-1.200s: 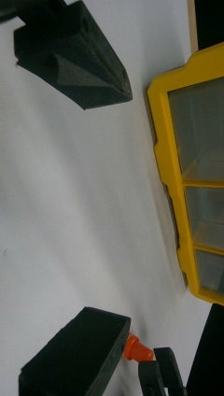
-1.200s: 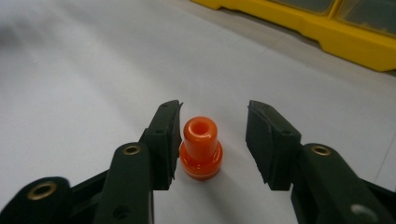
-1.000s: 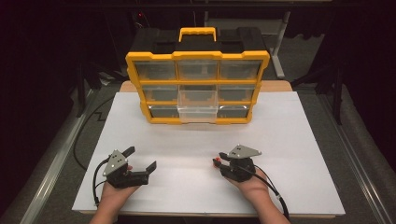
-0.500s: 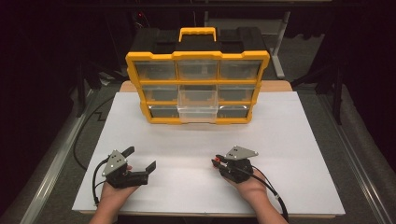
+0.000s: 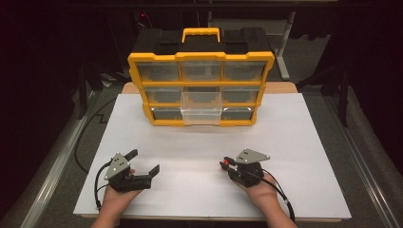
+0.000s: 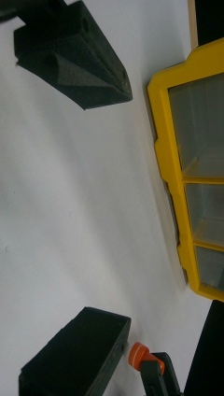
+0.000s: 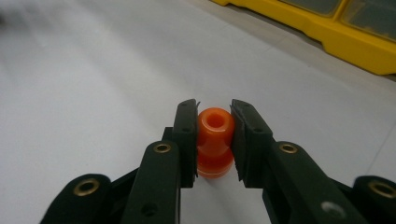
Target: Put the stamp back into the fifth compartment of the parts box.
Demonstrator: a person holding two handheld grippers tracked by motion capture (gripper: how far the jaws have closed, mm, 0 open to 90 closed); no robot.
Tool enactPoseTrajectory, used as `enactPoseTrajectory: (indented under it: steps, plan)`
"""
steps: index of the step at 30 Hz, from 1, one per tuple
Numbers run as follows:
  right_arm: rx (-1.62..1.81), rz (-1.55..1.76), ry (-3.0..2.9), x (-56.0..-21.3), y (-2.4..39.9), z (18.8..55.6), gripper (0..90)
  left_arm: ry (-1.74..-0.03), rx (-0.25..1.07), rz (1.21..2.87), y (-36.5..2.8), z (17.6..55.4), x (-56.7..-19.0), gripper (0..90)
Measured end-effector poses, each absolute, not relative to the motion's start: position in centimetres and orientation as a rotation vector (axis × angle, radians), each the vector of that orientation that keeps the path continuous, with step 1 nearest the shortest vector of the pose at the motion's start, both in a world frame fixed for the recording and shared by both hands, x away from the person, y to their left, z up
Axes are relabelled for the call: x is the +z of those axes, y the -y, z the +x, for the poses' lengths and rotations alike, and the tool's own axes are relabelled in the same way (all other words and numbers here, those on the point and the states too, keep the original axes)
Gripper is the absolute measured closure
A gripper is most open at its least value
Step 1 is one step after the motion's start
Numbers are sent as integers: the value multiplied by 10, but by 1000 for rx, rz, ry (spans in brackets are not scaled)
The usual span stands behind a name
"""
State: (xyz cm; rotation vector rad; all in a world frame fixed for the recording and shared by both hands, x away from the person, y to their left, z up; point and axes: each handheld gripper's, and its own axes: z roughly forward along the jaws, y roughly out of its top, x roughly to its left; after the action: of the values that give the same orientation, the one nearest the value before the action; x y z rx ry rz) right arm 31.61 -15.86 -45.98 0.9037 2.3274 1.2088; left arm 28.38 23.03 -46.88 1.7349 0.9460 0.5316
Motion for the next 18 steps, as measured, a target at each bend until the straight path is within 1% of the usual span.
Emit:
enactPoseTrajectory:
  steps: [13,18]
  plan:
    - [1192,928,-2353,-449,181,319,736,-949,528,1716,-230,284,-468,1]
    - [1121,921,-2421,-442,190,321,736,-952,538,1713,-230,285,-468,1]
